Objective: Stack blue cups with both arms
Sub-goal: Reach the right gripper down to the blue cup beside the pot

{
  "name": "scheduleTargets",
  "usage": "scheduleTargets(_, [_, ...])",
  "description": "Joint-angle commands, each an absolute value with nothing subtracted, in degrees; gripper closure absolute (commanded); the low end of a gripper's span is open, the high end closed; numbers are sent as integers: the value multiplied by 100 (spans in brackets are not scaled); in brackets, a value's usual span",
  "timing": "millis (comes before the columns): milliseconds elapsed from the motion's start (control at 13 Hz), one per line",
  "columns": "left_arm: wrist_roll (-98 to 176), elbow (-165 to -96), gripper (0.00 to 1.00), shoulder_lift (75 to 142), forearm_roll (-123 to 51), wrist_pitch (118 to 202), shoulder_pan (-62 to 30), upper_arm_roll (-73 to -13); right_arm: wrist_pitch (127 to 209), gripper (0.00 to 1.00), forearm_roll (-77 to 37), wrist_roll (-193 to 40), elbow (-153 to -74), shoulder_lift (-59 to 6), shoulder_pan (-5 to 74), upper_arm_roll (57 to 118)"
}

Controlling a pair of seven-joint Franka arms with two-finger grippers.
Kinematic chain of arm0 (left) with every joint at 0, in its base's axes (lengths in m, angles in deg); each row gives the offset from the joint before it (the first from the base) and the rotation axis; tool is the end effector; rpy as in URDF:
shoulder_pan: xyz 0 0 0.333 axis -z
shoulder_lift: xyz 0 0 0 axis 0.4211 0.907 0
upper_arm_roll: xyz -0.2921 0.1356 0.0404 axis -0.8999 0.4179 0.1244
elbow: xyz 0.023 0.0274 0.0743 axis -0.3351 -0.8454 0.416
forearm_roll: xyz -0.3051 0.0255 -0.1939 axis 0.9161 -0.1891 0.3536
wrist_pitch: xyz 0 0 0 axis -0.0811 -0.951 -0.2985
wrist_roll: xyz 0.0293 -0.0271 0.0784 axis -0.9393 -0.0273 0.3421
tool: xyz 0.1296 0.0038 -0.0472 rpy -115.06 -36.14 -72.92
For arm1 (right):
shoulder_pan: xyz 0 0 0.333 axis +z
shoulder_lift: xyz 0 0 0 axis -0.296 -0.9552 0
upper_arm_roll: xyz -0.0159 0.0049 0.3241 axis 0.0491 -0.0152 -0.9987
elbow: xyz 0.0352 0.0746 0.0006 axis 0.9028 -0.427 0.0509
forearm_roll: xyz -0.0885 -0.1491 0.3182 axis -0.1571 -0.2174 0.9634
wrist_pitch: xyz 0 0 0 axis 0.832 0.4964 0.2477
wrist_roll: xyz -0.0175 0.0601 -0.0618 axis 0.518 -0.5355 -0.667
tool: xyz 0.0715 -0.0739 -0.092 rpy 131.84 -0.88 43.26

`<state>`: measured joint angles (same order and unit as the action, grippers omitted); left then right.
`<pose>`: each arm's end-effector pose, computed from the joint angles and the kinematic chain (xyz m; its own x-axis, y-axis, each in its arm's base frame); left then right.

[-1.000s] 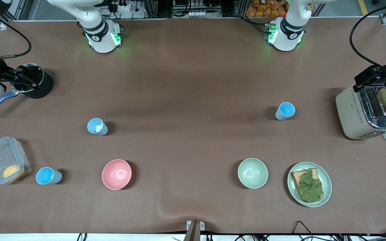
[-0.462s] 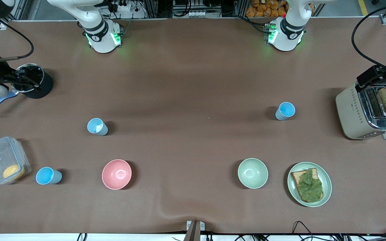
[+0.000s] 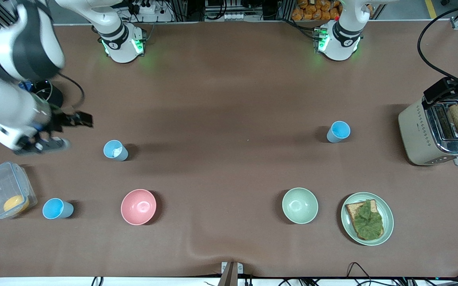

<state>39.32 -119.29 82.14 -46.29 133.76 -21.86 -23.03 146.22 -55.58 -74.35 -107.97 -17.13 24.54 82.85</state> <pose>0.5233 -0.0087 0.6215 0.9939 0.0942 0.0577 0.0952 -0.9953 -0.0152 0.5700 0.0668 0.4466 0.9601 0.1513 -0.2352 0.1503 -0.9884 -0.0221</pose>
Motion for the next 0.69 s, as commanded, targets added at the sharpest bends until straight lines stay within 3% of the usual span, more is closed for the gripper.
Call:
scheduleTargets(0, [3814,-11890,0,8198,-4580,13389,-2227,-2312,15301,0,-5492,-7667,-11424,-1806,2364,8297])
scheduleTargets(231, [3823,-11890,0,8206,-4571,13389,-2218,-2312,16707,0,-5501,-8755,-12506,-1806,1917,8306])
scheduleTargets(538, [3814,-11890,0,8206,-4580,13389,-2218,-2312,18089,0,-5484,-8811,-13448,-2043,1880,8297])
scheduleTargets(615, [3823,-11890,0,8206,-4571,13389,-2218,-2312,18117,6,-5466,-8803,-13475,-2104,1880,8297])
